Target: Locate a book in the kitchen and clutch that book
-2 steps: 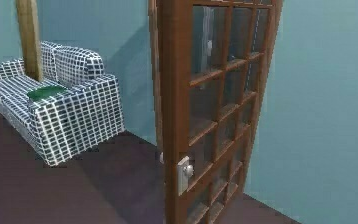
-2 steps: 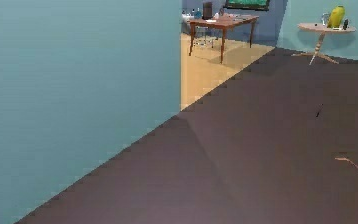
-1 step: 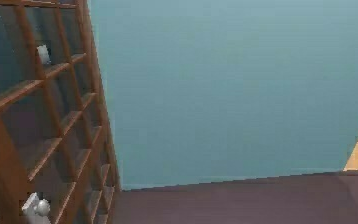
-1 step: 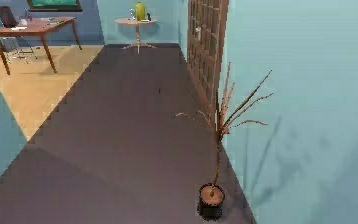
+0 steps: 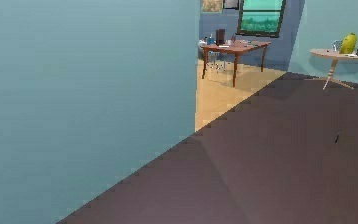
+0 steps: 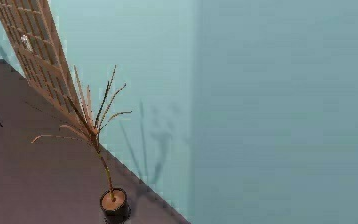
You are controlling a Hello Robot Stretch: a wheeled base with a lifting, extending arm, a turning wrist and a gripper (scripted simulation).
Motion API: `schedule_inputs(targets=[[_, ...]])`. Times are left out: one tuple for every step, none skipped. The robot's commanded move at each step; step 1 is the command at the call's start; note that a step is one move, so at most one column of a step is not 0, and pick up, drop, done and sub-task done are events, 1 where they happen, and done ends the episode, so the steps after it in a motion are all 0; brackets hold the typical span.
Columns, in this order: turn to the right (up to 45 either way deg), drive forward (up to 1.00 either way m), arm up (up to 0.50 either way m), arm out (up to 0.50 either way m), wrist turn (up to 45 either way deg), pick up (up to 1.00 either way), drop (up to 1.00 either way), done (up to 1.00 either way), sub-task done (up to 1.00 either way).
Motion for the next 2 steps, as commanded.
schedule_inputs(targets=[[3.0,0.0,0.0,0.0,0.0,0.0,0.0,0.0,0.0],[0.0,0.8,0.0,0.0,0.0,0.0,0.0,0.0,0.0]])
